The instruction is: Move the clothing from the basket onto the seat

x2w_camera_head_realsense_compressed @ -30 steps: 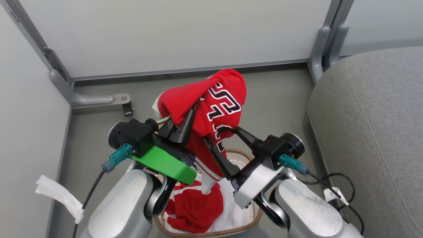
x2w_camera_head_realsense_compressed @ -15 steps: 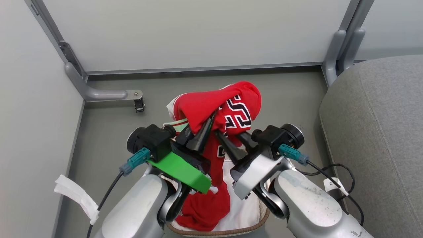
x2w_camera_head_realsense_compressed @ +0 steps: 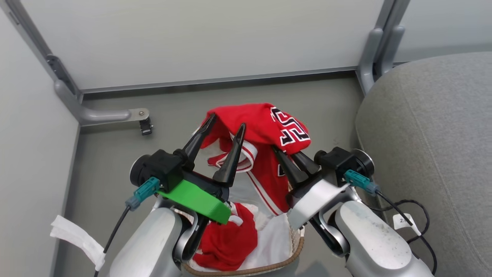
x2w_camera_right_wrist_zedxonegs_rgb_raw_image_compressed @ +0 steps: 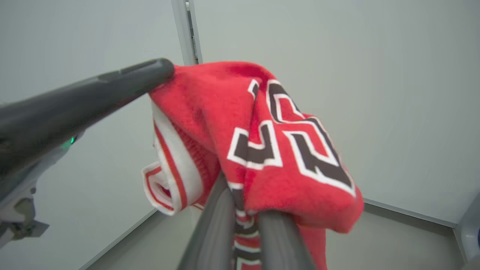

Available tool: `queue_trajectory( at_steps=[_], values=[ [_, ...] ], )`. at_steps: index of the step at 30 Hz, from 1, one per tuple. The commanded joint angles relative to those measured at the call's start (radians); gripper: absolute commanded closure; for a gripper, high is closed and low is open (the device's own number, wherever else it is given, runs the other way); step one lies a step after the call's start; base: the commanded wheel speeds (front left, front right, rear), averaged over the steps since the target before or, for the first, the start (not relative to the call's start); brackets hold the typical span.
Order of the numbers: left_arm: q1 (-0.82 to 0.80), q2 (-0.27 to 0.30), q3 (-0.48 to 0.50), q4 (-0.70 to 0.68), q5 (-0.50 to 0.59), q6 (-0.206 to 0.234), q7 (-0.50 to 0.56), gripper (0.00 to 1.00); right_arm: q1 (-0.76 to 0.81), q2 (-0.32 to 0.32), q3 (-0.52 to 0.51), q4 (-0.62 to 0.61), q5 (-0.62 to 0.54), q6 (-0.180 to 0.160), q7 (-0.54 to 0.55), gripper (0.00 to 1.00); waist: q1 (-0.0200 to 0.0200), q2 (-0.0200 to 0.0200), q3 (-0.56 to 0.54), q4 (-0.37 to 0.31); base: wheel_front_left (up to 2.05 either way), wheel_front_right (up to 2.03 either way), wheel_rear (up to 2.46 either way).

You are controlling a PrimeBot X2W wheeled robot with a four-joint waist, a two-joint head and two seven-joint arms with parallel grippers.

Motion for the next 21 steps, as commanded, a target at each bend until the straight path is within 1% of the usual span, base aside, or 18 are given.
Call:
queue_trajectory(
  at_steps=[1,5,10,16,21],
  values=[
    [0.020,0.004,0.007,0.003,0.007,0.002,0.000,0.00,0.017,-0.004,-0.013,-0.006,-0.013,-0.001,-0.002,1.00,0.0000,0.0000,-0.002,-0.036,0.00,0.00,0.00],
    [0.047,0.006,0.020,-0.002,0.003,0.002,0.000,0.00,0.043,-0.004,-0.057,-0.014,-0.038,-0.001,-0.002,1.00,0.0000,0.0000,-0.002,-0.101,0.00,0.00,0.00],
    [0.083,0.014,0.035,-0.022,0.015,0.002,0.000,0.00,0.077,-0.004,-0.101,-0.039,-0.052,-0.001,-0.002,1.00,0.0000,0.0000,0.006,-0.216,0.00,0.00,0.00],
    [0.110,0.003,0.022,-0.036,0.016,0.002,0.001,0.00,0.109,-0.004,-0.132,-0.065,-0.067,-0.001,-0.002,1.00,0.0000,0.0000,0.019,-0.360,0.00,0.00,0.00],
    [0.101,0.008,-0.003,-0.044,0.020,0.002,0.001,0.00,0.125,-0.004,-0.158,-0.081,-0.084,-0.001,-0.002,1.00,0.0000,0.0000,0.040,-0.457,0.00,0.00,0.00]
  ],
)
